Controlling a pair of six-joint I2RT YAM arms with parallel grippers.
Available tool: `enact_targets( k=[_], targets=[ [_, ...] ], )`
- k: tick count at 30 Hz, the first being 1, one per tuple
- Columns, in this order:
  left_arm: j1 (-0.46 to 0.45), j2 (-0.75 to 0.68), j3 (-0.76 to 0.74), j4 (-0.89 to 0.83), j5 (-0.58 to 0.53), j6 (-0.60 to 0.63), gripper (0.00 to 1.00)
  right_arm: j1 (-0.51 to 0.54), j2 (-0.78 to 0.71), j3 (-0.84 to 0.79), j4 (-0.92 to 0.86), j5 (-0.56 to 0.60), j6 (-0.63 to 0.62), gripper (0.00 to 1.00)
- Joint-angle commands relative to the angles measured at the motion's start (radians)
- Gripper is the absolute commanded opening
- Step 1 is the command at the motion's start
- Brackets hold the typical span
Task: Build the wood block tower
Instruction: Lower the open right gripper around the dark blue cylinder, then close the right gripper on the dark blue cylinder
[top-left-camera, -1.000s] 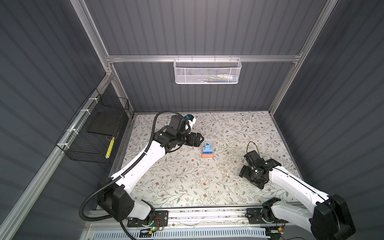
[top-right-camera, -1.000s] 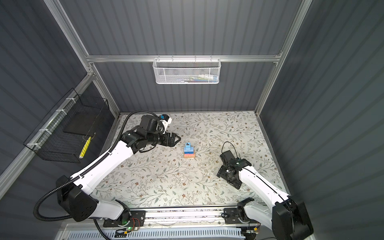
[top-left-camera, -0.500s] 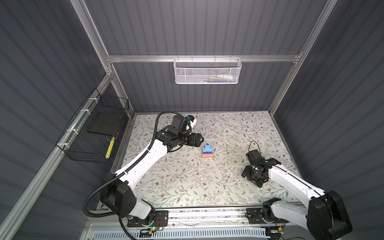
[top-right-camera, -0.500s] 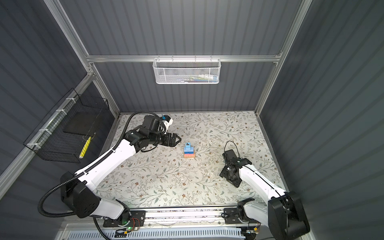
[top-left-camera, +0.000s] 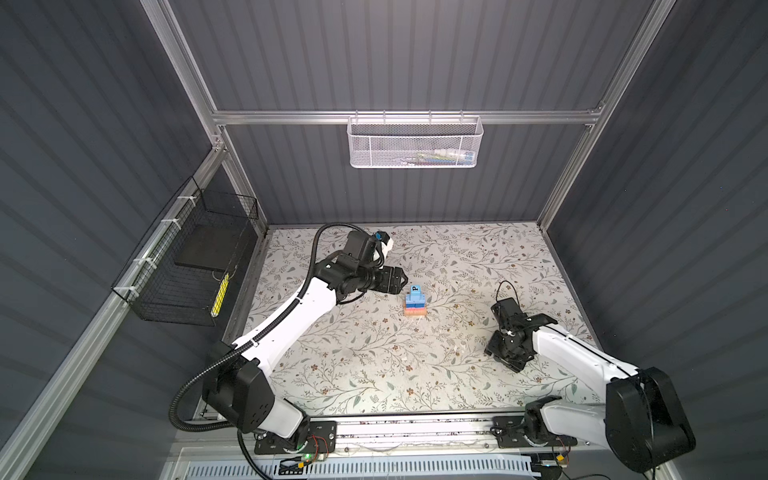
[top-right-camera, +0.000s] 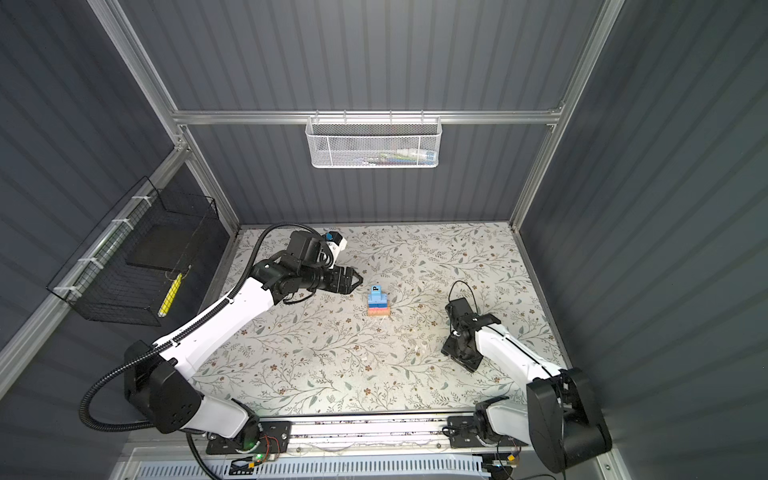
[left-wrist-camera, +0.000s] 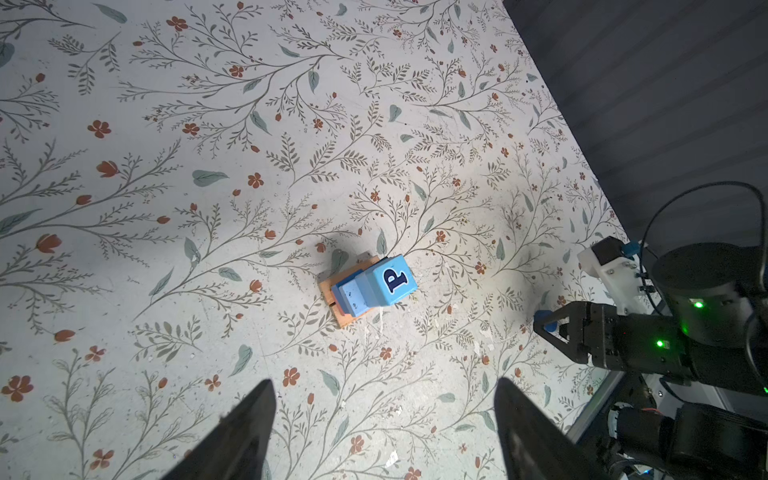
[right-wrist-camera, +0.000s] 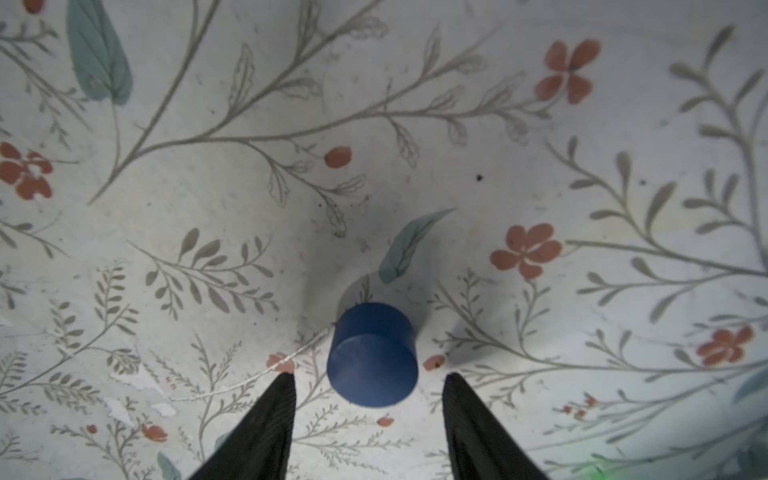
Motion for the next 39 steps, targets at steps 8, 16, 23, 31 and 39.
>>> enact_targets(
  k=[8, 16, 23, 31, 39],
  targets=[
    [-0.005, 0.021, 0.043, -0.030, -0.016, 0.007, 0.82, -0.004, 0.094, 0.069, 0.014, -0.002, -0.042, 0.45],
    [-0.006, 0.033, 0.043, -0.036, -0.021, 0.017, 0.82, -0.004, 0.189, 0.133, 0.021, -0.007, -0.076, 0.43],
    [-0.006, 0.038, 0.043, -0.042, -0.036, 0.024, 0.82, -0.004, 0.264, 0.207, 0.034, -0.029, -0.095, 0.40],
    [-0.006, 0.042, 0.044, -0.045, -0.043, 0.027, 0.82, 0.008, 0.330, 0.285, 0.046, -0.066, -0.106, 0.38],
    [-0.006, 0.038, 0.043, -0.044, -0.041, 0.027, 0.82, 0.046, 0.298, 0.327, -0.040, 0.000, -0.113, 0.42]
  ],
)
